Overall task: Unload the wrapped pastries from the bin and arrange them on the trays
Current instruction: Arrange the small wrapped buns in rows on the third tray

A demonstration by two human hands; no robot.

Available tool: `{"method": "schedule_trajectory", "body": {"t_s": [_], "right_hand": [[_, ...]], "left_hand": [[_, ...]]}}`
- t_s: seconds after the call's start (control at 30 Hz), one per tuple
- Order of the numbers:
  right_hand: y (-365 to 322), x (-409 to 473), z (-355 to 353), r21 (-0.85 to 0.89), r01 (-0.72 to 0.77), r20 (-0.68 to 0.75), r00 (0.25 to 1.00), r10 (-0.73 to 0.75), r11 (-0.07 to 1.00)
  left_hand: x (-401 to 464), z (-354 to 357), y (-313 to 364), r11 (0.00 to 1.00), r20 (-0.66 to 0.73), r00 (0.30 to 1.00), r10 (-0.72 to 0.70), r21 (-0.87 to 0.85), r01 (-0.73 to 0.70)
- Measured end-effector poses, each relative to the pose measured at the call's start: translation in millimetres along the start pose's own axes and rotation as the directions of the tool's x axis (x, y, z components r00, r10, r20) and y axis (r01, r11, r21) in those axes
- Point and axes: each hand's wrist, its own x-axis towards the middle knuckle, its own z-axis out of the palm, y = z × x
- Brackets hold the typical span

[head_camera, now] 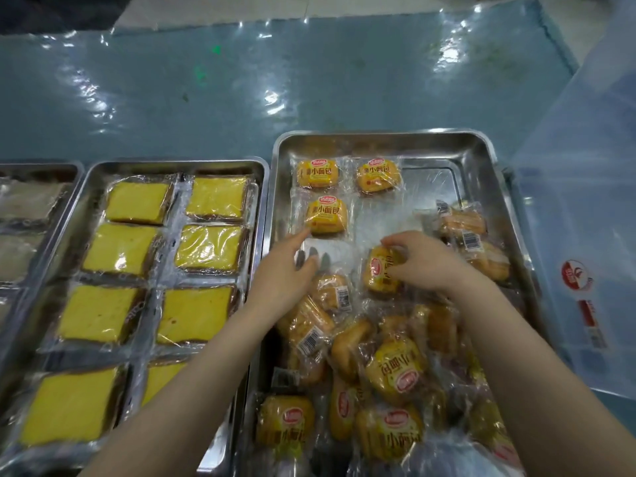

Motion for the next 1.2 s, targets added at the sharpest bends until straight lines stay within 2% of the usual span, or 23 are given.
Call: {"method": "schedule_trajectory", "body": {"t_s": [0.1,0.17,0.23,0.3,0.4,0.47,0.6,0.7,0.8,0.93,1.07,1.2], "right_hand": [[3,-7,10,-0.155,0.068,0.006,0.998,-0.068,0.986],[2,-5,19,-0.157,0.064,-0.110,0.991,-0.082,0.985],[0,-3,25,-0.083,0.020,-0.274,0.961,-0.042,0.996],[0,-1,27,-0.116,0.008,-0.372,0.927,-0.051,0.993],[1,-1,28,-0.316,0.139,-0.333,0.910,-0.247,0.938],[3,1,29,-0.349,0.197,-0.254,0.921,-0.295,0.916],[4,11,31,-0.219,0.082,-0.353,0.922,-0.157,0.972],[1,30,31,-0.283,-0.031,-0.317,0.946,-0.063,0.959],[-3,49,32,-0.341,-0.070,-0.319,0.947,-0.045,0.938],[-6,60,37,-0.306,-0.108,-0.355,0.935,-0.008,0.946],[-11,53,35,-0.247,-0.110,-0.326,0.945,0.025,0.963],[-16,31,17,-0.211,-0.113,-0.459,0.889,0.004,0.971]], "left_hand": [[-1,2,-3,0.998,0.034,0.999,0.032,0.051,-0.034],[0,2,-6,0.996,0.050,0.997,0.056,0.069,-0.059],[-3,2,-9,0.990,0.045,0.995,0.091,0.103,-0.095],[-6,3,-13,0.983,-0.001,0.991,0.133,0.125,-0.132],[-10,5,-17,0.979,-0.054,0.984,0.172,0.118,-0.164],[-10,5,-18,0.984,-0.055,0.985,0.166,0.080,-0.161],[-12,3,-18,0.984,-0.032,0.984,0.178,0.033,-0.177],[-11,3,-18,0.981,-0.018,0.982,0.187,0.053,-0.186],[-10,3,-18,0.981,-0.021,0.982,0.186,0.052,-0.185],[-9,3,-18,0.981,-0.017,0.983,0.184,0.062,-0.182],[-8,2,-18,0.982,-0.007,0.983,0.181,0.063,-0.180],[-9,2,-18,0.979,-0.003,0.981,0.195,0.062,-0.194]]}}
